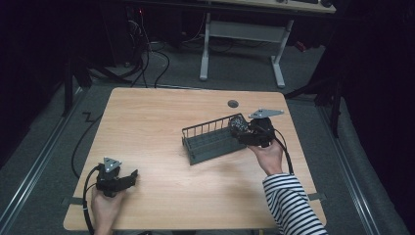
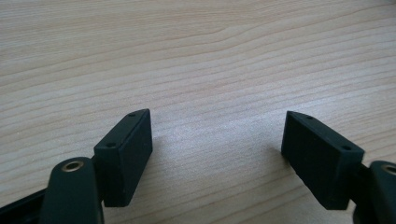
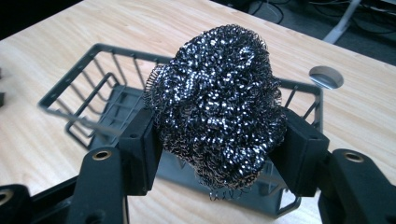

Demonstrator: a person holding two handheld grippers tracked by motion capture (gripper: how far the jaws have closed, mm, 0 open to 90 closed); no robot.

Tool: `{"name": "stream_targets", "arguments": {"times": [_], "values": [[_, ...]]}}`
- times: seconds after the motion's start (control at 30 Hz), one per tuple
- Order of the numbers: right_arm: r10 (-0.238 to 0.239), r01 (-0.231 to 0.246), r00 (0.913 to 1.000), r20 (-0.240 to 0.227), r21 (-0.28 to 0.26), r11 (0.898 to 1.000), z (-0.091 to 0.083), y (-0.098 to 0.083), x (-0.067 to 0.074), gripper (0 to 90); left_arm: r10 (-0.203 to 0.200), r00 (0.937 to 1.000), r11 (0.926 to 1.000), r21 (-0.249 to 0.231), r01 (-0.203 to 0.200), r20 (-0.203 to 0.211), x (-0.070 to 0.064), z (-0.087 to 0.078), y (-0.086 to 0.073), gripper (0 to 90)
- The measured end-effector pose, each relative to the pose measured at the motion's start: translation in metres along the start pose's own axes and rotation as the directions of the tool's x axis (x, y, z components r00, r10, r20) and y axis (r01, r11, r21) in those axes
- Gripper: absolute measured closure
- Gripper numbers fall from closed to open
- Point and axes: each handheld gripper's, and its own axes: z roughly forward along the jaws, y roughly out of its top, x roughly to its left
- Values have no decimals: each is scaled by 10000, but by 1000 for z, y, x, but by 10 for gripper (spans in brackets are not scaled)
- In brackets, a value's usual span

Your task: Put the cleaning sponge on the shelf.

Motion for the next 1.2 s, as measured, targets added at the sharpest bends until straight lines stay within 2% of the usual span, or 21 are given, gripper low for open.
{"name": "stream_targets", "arguments": {"times": [0.13,0.23,0.4,0.67,0.87,1.03,1.2], "values": [[143,-147,9998,150,288,9995,11,6,-2,398,2,10000,10000,-13,-2,-13,0,0,0,254],[163,-176,9996,220,610,9980,26,9,-4,396,-1,10000,10000,-13,1,-11,0,0,0,255],[265,-288,9993,267,898,9955,39,10,-4,390,-24,10000,10000,-19,24,9,0,0,0,255],[278,-332,9990,351,1612,9864,60,9,-3,377,-37,10000,10000,-37,37,12,0,0,0,255],[400,-468,9983,417,1762,9832,67,6,-6,350,-30,10000,10000,-24,30,14,0,0,0,255],[254,-338,9987,441,2019,9788,70,5,-7,341,-39,10000,10000,-38,39,14,0,0,0,255],[299,-367,9988,395,1849,9821,70,5,-7,288,-41,10000,10000,-28,41,19,0,0,0,256]]}}
